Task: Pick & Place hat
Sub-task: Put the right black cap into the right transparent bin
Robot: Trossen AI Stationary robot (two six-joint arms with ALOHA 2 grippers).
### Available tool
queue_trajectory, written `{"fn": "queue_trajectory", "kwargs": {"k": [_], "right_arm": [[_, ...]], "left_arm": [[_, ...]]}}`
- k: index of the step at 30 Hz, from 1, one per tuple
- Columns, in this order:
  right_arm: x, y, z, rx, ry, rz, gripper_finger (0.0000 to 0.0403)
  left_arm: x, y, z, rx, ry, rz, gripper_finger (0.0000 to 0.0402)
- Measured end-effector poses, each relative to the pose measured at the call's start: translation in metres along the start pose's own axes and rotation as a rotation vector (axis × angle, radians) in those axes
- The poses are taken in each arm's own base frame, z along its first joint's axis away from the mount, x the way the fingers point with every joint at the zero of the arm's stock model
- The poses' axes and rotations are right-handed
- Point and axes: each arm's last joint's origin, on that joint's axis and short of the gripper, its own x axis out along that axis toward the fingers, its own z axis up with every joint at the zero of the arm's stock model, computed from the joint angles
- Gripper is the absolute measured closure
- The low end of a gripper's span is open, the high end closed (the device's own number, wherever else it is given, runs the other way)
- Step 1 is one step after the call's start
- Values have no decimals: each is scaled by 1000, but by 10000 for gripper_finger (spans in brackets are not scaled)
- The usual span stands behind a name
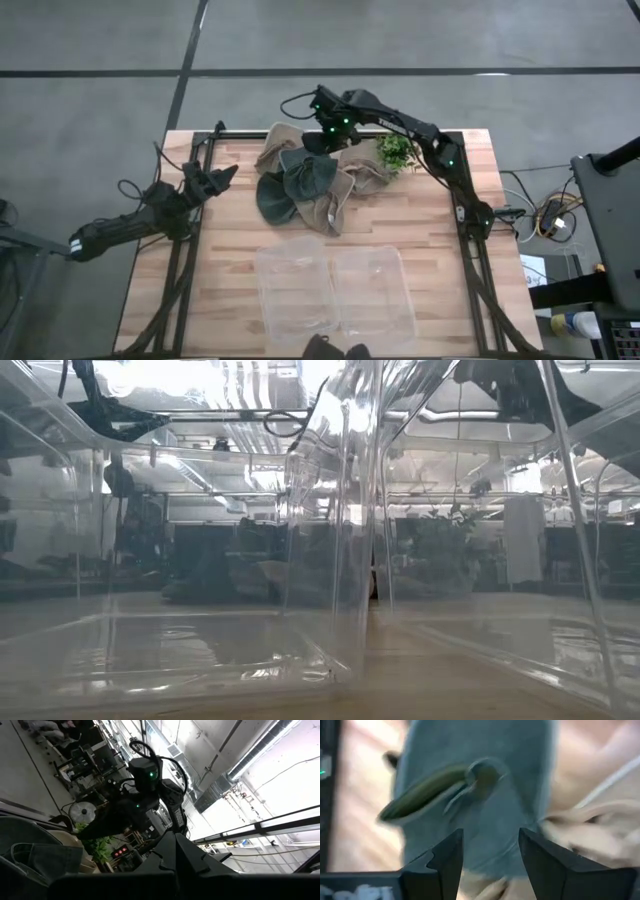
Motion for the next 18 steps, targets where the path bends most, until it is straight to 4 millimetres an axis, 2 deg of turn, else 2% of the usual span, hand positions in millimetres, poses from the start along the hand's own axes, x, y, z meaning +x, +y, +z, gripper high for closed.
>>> {"fn": "queue_trajectory", "kwargs": {"k": [3,8,12,18], "right_arm": [[-1,-4,-1,10,-43,-79,221],[5,-2,-3,24,-40,-88,221],[17,-4,-5,38,-35,-104,224],[20,-4,-5,39,-71,-136,236]], "left_arm": [[0,0,0,-1,0,0,401],[0,0,0,-10,0,0,401],[0,0,0,-10,0,0,401],[0,0,0,-10,0,0,401]]}}
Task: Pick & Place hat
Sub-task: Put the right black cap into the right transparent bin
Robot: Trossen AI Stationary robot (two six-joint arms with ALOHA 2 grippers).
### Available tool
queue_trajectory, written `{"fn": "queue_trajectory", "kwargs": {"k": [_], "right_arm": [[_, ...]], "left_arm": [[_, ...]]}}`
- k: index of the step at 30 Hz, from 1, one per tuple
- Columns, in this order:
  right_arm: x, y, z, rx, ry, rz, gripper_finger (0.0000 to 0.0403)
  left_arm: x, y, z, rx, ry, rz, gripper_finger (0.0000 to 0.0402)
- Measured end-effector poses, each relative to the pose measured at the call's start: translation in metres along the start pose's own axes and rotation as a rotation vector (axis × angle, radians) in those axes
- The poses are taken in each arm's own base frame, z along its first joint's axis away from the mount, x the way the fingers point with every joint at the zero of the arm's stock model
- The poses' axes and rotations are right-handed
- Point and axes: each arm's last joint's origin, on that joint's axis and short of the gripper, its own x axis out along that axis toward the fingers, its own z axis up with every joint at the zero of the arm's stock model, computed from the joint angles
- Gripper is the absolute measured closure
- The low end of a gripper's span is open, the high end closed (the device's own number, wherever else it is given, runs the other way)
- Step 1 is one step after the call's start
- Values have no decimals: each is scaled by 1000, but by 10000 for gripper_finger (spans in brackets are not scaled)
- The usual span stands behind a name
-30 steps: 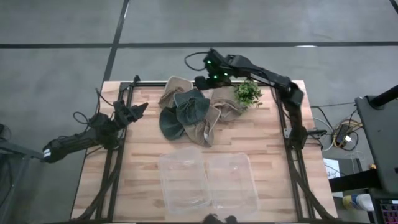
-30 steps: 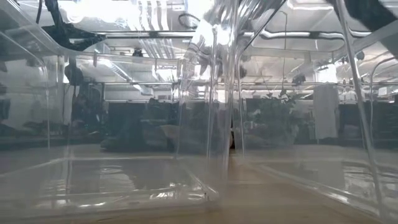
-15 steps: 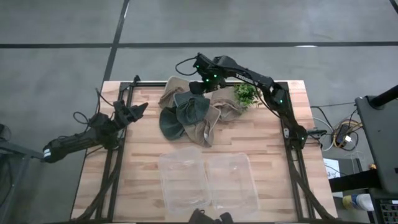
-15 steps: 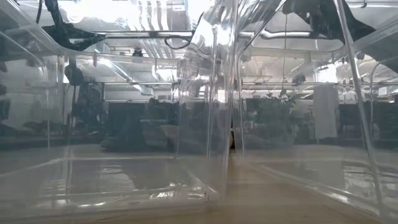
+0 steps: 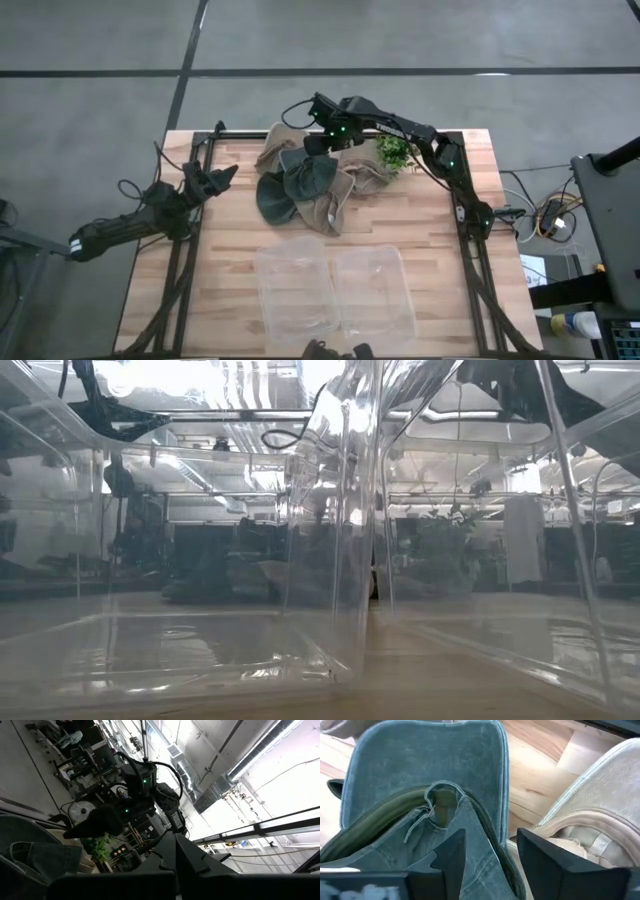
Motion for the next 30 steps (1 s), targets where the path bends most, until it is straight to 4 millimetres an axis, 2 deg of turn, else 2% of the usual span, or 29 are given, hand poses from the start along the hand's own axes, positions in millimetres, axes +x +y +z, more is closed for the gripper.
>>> {"fn": "queue_trajectory", "kwargs": {"k": [10,13,18,20,22,26,30], "right_arm": [[1,5,-5,15,-2,-7,266],[-1,7,-9,2,45,22,272],[-25,17,-7,-67,-48,70,279],[-36,22,-8,-84,-34,107,280],[-45,28,-17,-114,-5,112,280],[-59,46,-50,-195,41,110,280],[-47,61,-69,-247,-5,21,280]], "left_arm": [[0,0,0,0,0,0,401],[0,0,0,0,0,0,401],[0,0,0,-5,0,0,401],[0,0,0,-5,0,0,401],[0,0,0,-10,-1,-1,401],[0,-1,1,18,-2,-2,401],[0,-2,1,36,-3,-4,401]]}}
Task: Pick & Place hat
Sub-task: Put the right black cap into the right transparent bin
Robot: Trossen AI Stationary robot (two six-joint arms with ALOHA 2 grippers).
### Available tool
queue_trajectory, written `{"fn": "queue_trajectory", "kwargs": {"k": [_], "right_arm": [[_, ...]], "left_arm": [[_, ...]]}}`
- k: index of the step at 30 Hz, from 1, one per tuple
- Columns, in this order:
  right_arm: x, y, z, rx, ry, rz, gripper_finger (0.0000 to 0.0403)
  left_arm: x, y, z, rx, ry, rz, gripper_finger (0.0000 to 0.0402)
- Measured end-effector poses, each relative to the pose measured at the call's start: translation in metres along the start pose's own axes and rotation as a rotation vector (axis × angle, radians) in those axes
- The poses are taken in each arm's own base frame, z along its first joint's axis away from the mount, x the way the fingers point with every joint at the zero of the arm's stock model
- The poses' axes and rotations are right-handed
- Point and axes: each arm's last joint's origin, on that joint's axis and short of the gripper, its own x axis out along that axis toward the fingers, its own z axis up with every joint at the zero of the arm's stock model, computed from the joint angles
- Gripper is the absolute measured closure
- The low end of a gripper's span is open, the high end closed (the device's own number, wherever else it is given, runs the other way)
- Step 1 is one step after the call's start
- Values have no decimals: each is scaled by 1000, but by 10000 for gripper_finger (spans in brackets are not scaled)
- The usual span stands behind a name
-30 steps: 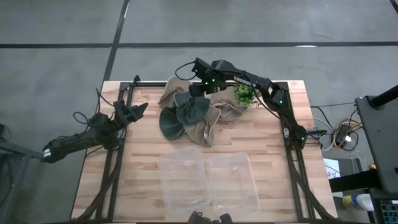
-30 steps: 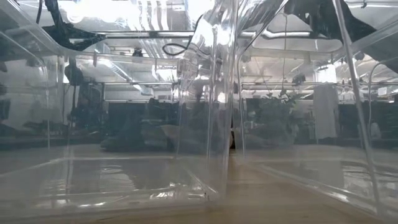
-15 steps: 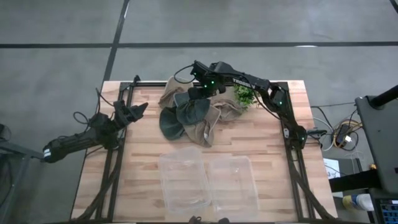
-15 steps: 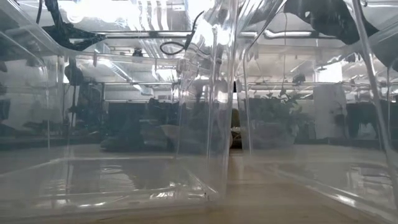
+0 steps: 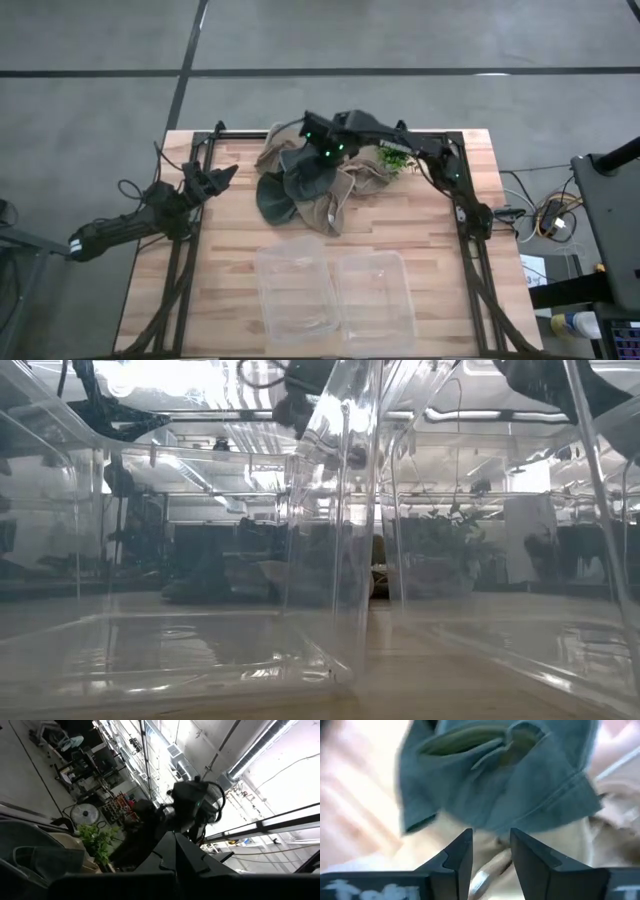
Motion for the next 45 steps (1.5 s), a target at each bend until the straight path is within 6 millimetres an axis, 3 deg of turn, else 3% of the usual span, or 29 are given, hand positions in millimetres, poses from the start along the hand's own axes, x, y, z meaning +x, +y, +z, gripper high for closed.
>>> {"fn": "queue_trajectory", "kwargs": {"k": [6,14,19,24,33,45], "right_arm": [[17,9,0,28,-96,-45,262],[46,-28,20,144,-123,-127,169],[55,-39,24,214,-132,-138,140],[64,-43,22,240,-116,-148,144],[66,-50,25,218,-125,-176,190],[67,-52,27,220,-159,-193,202]], "left_arm": [[0,0,0,-9,1,1,401],[0,0,0,-16,1,1,401],[0,-2,2,-19,-5,-7,401],[1,-4,3,-20,-8,-13,401],[1,-4,3,-20,-8,-13,401],[1,-5,3,-20,-8,-14,401]]}}
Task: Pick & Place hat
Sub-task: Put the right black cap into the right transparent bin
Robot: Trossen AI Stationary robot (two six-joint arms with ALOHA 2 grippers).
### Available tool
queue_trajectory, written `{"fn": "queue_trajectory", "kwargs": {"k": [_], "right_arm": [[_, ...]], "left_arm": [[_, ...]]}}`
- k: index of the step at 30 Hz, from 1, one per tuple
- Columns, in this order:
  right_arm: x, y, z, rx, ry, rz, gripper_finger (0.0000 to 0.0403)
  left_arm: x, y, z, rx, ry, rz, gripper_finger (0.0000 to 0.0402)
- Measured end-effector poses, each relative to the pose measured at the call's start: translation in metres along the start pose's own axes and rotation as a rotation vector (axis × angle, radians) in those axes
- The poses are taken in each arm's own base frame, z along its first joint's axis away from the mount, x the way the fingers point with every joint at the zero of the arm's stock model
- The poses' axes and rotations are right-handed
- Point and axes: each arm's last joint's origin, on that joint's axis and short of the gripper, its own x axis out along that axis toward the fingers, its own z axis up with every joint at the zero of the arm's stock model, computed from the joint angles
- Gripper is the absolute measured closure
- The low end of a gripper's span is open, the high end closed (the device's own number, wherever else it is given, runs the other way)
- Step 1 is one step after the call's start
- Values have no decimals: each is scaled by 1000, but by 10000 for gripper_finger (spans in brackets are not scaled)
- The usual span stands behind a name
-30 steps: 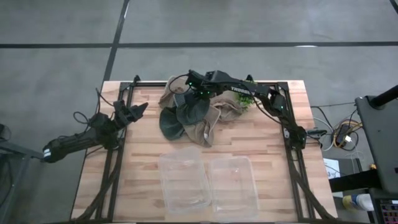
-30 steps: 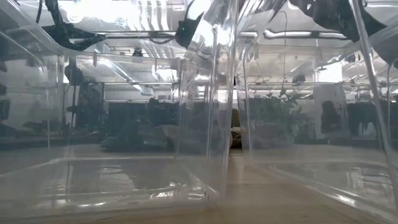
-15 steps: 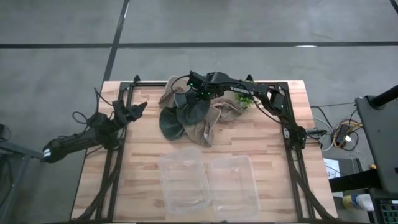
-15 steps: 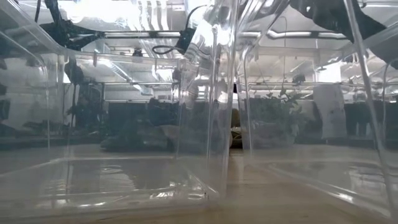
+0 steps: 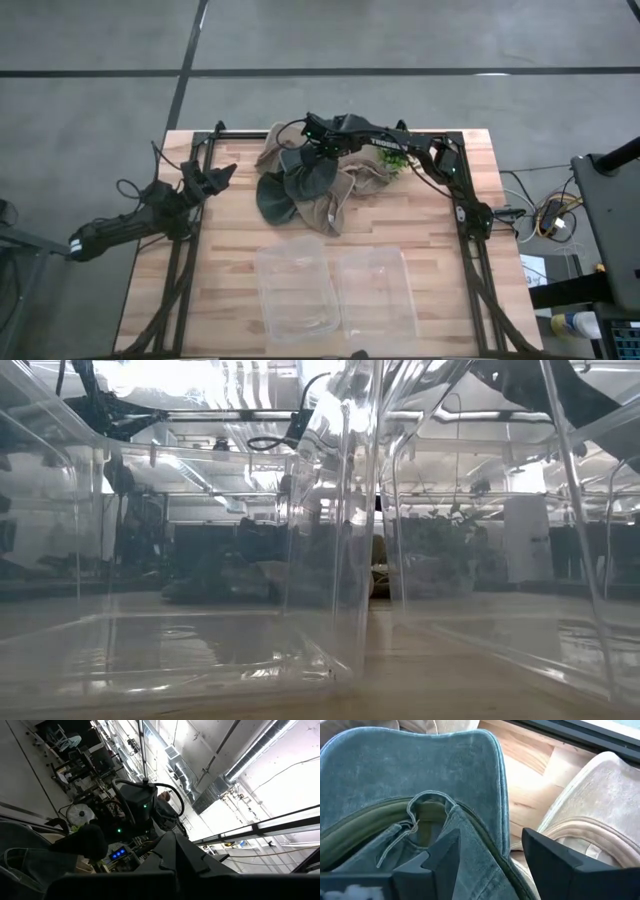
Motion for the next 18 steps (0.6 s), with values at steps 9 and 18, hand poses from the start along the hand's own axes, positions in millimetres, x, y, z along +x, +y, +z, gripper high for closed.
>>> {"fn": "queue_trajectory", "kwargs": {"k": [9,18], "right_arm": [[2,-3,7,-18,-15,23,237],[5,-4,5,-52,-9,7,239]], "left_arm": [[0,0,0,0,0,0,401],[0,0,0,0,0,0,401]]}}
